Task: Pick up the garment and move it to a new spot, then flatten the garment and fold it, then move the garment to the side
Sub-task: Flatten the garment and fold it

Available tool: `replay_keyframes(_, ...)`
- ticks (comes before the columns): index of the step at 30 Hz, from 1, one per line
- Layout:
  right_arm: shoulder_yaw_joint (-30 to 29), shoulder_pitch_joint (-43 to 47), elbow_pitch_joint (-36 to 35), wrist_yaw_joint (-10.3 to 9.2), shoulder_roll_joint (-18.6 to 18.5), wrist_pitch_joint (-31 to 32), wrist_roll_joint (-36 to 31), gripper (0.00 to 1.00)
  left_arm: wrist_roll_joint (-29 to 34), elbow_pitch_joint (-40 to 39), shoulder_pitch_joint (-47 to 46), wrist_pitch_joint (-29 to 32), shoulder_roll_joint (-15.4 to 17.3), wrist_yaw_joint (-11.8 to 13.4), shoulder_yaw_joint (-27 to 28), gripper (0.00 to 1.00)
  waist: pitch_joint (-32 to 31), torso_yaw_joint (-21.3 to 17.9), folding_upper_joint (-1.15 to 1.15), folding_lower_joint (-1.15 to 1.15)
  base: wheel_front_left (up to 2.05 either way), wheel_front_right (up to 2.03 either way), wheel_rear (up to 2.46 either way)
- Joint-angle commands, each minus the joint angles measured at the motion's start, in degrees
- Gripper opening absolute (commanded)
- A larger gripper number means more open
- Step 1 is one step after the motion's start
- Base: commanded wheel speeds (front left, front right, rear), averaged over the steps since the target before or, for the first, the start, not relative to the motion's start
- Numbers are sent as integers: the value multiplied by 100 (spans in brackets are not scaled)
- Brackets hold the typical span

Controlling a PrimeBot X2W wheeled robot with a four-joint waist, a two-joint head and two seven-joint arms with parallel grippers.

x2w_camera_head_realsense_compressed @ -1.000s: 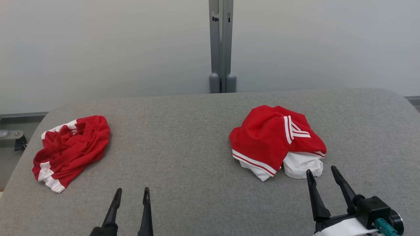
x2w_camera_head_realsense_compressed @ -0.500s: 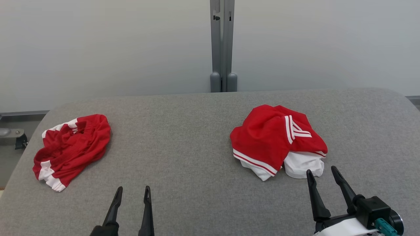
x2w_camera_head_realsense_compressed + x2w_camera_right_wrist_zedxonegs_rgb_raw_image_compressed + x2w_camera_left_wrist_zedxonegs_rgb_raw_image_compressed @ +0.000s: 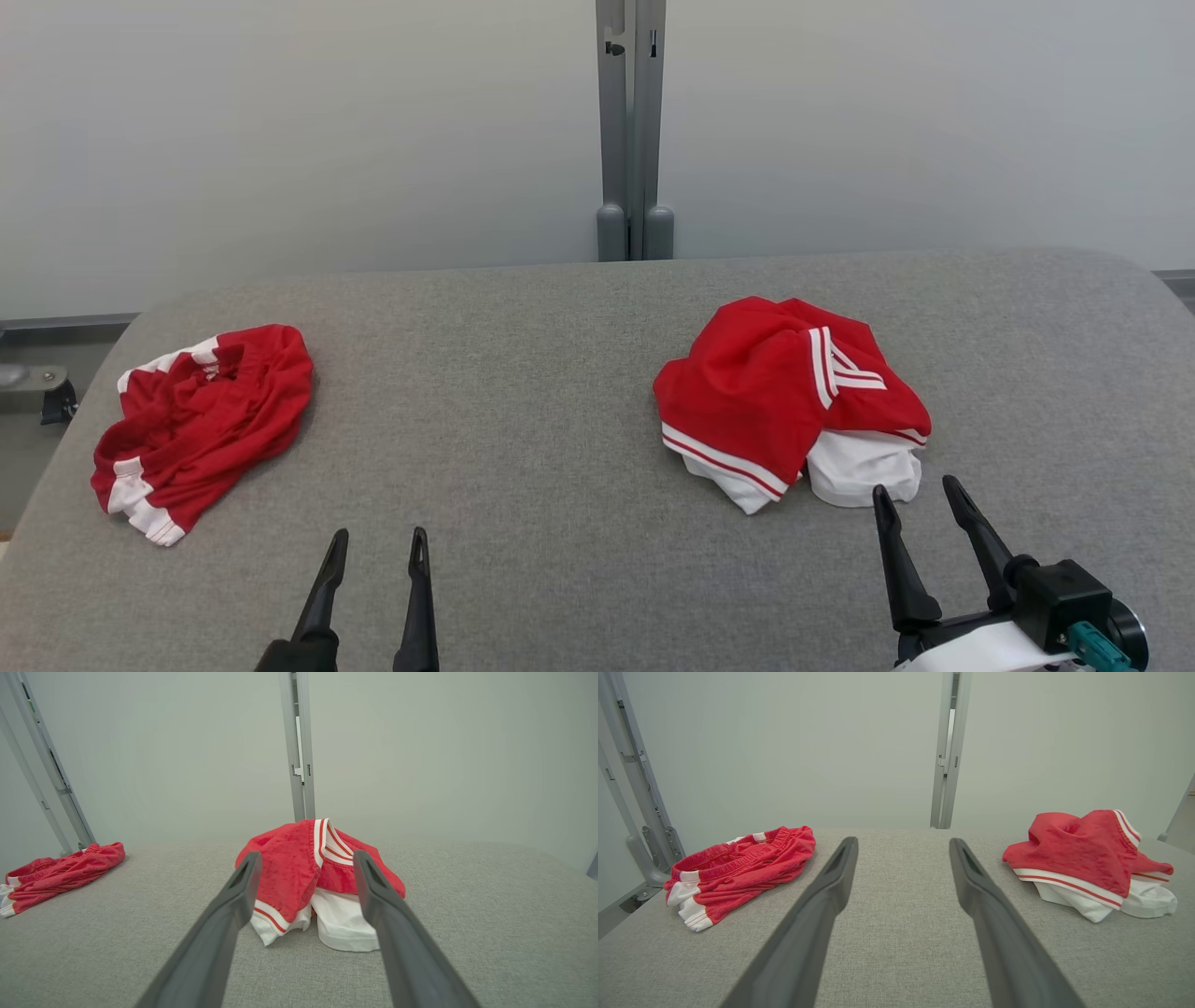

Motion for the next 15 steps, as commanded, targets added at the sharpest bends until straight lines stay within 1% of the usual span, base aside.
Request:
replay_keyframes(1,-1,-10,13,1,-7,-20,11,100,62,9,-91,-3,1,1,4,100,3,0,0,0,0,0,0)
replay_keyframes(15,-27,-34,24,1,-7,-20,-23,100,82,-5,-105,-3,1,-6,-64,100,39,-17,0,0,0,0,0)
